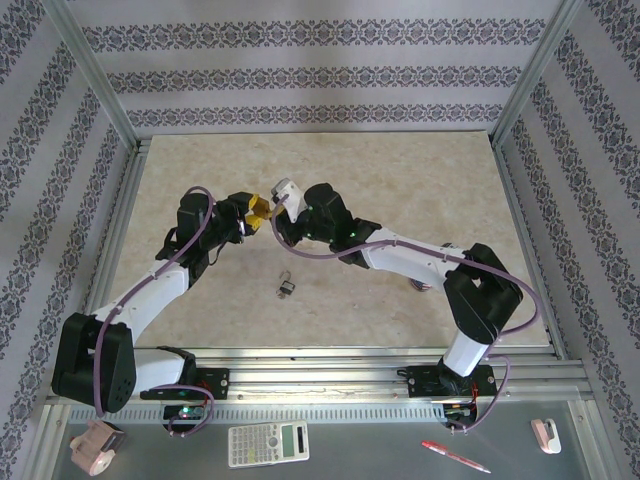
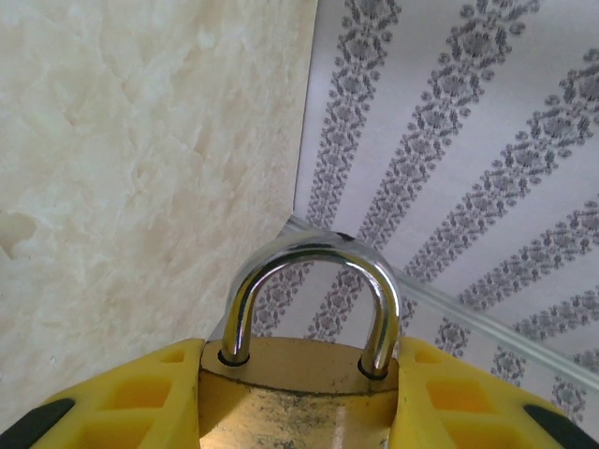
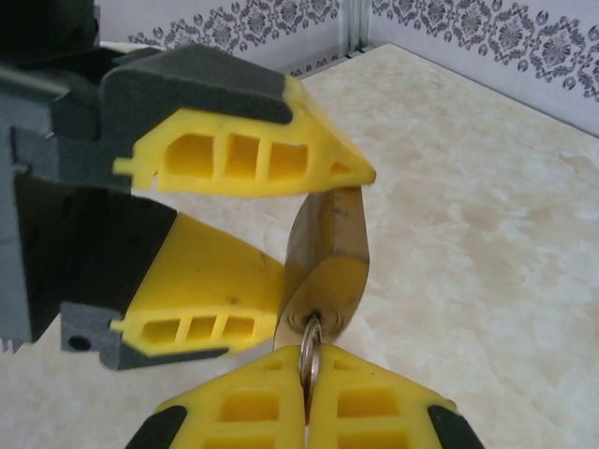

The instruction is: Unlock with the key

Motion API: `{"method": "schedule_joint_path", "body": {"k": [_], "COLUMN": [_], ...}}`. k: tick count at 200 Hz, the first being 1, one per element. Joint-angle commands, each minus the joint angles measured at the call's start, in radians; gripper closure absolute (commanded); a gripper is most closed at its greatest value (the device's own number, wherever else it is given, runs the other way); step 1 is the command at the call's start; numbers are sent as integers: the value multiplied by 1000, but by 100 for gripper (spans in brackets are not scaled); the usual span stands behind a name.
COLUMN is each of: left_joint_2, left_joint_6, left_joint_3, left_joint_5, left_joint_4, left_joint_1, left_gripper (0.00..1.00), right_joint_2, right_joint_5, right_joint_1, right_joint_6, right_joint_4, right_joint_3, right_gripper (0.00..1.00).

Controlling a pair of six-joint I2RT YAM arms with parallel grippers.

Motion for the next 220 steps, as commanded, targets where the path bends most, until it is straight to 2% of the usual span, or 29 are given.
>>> {"method": "schedule_joint_path", "body": {"k": [1, 24, 52, 84, 106, 127, 151, 171, 189, 207, 220], "left_joint_2": [24, 51, 71, 68, 69, 98, 126, 110, 77, 28, -4], "left_joint_6": [23, 81, 110, 176, 256, 272, 292, 355, 449, 584, 709], "left_joint_3": [27, 35, 30, 10, 28, 21, 39, 52, 80, 117, 163], "left_joint_5": [121, 133, 132, 113, 112, 101, 120, 133, 153, 155, 142], "left_joint_4": [268, 320, 406, 503, 508, 607, 627, 566, 423, 214, 11], "left_joint_1": [-68, -75, -78, -77, -74, -72, -71, -67, -65, -64, -63], "left_gripper": [100, 100, 100, 100, 100, 100, 100, 100, 100, 100, 100], "right_joint_2": [31, 32, 39, 52, 63, 63, 54, 47, 22, -23, -73], "right_joint_5": [-234, -309, -344, -413, -455, -484, -490, -499, -470, -415, -346], "right_joint_1": [-13, -64, -96, -141, -170, -182, -190, -200, -205, -205, -207], "right_joint_6": [143, 274, 360, 571, 691, 734, 743, 769, 748, 673, 607], "right_joint_4": [103, 200, 234, 417, 511, 532, 507, 473, 396, 232, 92], "right_joint_3": [27, 9, 11, -18, -17, -5, -8, -17, -36, -53, -68], "right_gripper": [100, 100, 100, 100, 100, 100, 100, 100, 100, 75, 66]}}
